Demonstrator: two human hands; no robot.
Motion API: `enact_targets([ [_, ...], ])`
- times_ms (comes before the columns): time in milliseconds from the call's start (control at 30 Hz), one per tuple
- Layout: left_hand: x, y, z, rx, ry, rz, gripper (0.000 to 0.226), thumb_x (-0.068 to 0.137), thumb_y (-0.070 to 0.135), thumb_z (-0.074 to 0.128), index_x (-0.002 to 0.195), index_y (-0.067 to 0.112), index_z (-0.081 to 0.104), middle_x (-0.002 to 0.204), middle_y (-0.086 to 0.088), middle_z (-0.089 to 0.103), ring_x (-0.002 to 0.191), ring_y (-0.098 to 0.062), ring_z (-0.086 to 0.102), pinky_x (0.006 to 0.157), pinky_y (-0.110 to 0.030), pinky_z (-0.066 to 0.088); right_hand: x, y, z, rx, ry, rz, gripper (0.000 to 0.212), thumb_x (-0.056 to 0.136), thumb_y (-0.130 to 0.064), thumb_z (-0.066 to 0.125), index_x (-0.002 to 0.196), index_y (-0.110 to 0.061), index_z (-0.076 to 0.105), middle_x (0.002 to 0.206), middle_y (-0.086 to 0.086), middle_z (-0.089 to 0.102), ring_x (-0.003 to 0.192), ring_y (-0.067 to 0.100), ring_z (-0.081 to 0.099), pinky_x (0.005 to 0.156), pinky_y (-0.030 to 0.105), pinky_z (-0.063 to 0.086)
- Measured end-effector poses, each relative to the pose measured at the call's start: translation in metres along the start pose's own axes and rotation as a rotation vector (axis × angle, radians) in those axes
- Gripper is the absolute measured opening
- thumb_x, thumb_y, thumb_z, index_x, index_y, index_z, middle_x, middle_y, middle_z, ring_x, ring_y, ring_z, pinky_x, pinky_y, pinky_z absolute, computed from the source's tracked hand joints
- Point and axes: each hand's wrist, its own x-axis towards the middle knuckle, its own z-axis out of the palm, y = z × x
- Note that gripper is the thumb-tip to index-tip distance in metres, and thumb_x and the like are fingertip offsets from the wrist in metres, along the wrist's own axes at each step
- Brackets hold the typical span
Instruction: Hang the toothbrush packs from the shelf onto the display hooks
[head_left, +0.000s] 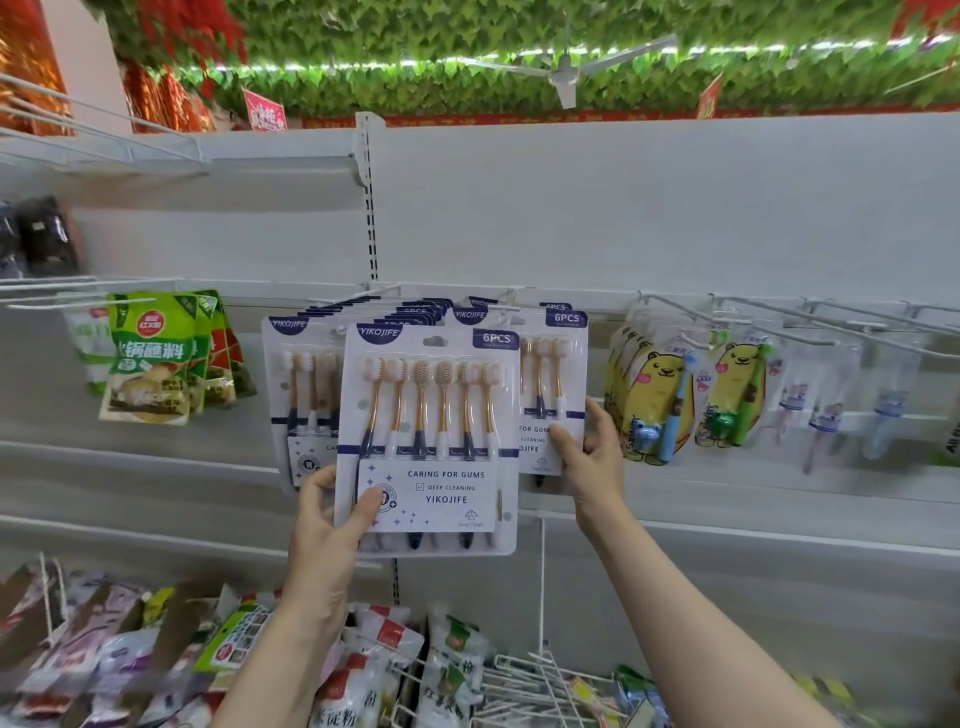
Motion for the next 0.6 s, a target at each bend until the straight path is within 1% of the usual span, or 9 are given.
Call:
enact_targets([
  [67, 0.001, -0.001, 0.001, -0.005, 0.006, -0.002, 0.039, 0.087, 0.014, 0.070, 0.115, 0.034, 0.052, 0.114, 0.001, 0.068, 0.103, -0.015, 0.064, 0.080, -0.029, 0.047, 0.008, 0.001, 0.002, -0.006, 0.002, -0.004, 0.052, 0.093, -0.008, 0.068, 0.135, -0.027, 0.046, 0.124, 0.004, 0.065, 0.102, 0.020, 0.069, 0.069, 0.023, 0.059],
  [167, 0.003, -0.002, 0.001, -0.006, 0.005, 0.002, 0.039, 0.087, 0.014, 0.070, 0.117, 0.032, 0.052, 0.117, 0.001, 0.067, 0.103, -0.014, 0.065, 0.079, -0.027, 0.047, 0.018, 0.006, 0.002, -0.028, 0.010, -0.012, 0.057, 0.092, -0.009, 0.069, 0.143, -0.021, 0.043, 0.129, 0.006, 0.063, 0.106, 0.022, 0.068, 0.069, 0.021, 0.059],
  [267, 0.004, -0.002, 0.002, -0.011, 0.005, 0.003, 0.044, 0.088, 0.012, 0.069, 0.124, 0.028, 0.050, 0.115, 0.002, 0.068, 0.101, -0.012, 0.065, 0.077, -0.025, 0.046, 0.024, 0.010, 0.002, -0.054, 0.019, -0.012, 0.055, 0.093, -0.011, 0.069, 0.139, -0.027, 0.044, 0.129, 0.006, 0.063, 0.106, 0.024, 0.068, 0.069, 0.023, 0.060],
  [333, 0.003, -0.002, 0.002, -0.010, 0.006, 0.004, 0.044, 0.088, 0.012, 0.069, 0.124, 0.027, 0.050, 0.113, 0.003, 0.069, 0.100, -0.011, 0.065, 0.077, -0.024, 0.046, 0.025, 0.012, 0.002, -0.067, 0.027, -0.006, 0.055, 0.093, -0.010, 0.068, 0.139, -0.028, 0.043, 0.127, 0.003, 0.062, 0.101, 0.018, 0.068, 0.066, 0.020, 0.059],
  [400, 0.004, -0.003, 0.002, -0.010, 0.001, 0.004, 0.043, 0.087, 0.012, 0.070, 0.122, 0.030, 0.050, 0.112, 0.003, 0.069, 0.100, -0.011, 0.066, 0.078, -0.025, 0.047, 0.024, 0.011, 0.001, -0.085, 0.023, -0.002, 0.057, 0.094, -0.011, 0.068, 0.144, -0.022, 0.043, 0.128, 0.003, 0.061, 0.100, 0.012, 0.066, 0.065, 0.017, 0.057],
  [467, 0.004, -0.006, 0.003, -0.011, -0.011, -0.005, 0.043, 0.087, 0.012, 0.070, 0.121, 0.030, 0.050, 0.110, 0.003, 0.071, 0.100, -0.012, 0.067, 0.076, -0.025, 0.047, 0.022, 0.010, 0.001, -0.154, 0.032, -0.008, 0.063, 0.094, -0.016, 0.069, 0.149, -0.020, 0.040, 0.136, 0.005, 0.058, 0.111, 0.015, 0.063, 0.075, 0.016, 0.055],
  [500, 0.004, -0.007, 0.004, -0.012, -0.016, -0.008, 0.043, 0.088, 0.011, 0.069, 0.122, 0.029, 0.050, 0.109, 0.003, 0.071, 0.099, -0.012, 0.068, 0.075, -0.024, 0.048, 0.019, 0.008, 0.002, -0.205, 0.048, -0.021, 0.067, 0.094, -0.019, 0.069, 0.152, -0.021, 0.036, 0.142, 0.004, 0.053, 0.123, 0.018, 0.057, 0.087, 0.019, 0.051],
  [533, 0.004, -0.009, 0.005, -0.011, -0.019, -0.010, 0.042, 0.088, 0.011, 0.069, 0.122, 0.029, 0.050, 0.107, 0.003, 0.072, 0.096, -0.011, 0.069, 0.072, -0.023, 0.050, 0.016, 0.005, 0.003, -0.266, 0.076, -0.040, 0.070, 0.094, -0.023, 0.068, 0.154, -0.022, 0.032, 0.149, 0.005, 0.046, 0.133, 0.020, 0.049, 0.098, 0.023, 0.044],
  [600, 0.003, -0.012, 0.008, -0.014, -0.028, -0.015, 0.040, 0.088, 0.011, 0.069, 0.118, 0.030, 0.051, 0.102, 0.005, 0.074, 0.089, -0.007, 0.071, 0.064, -0.019, 0.053, 0.004, -0.005, 0.008, -0.351, 0.125, -0.103, 0.070, 0.096, -0.029, 0.065, 0.155, -0.023, 0.029, 0.156, 0.004, 0.037, 0.142, 0.018, 0.037, 0.109, 0.030, 0.034],
])
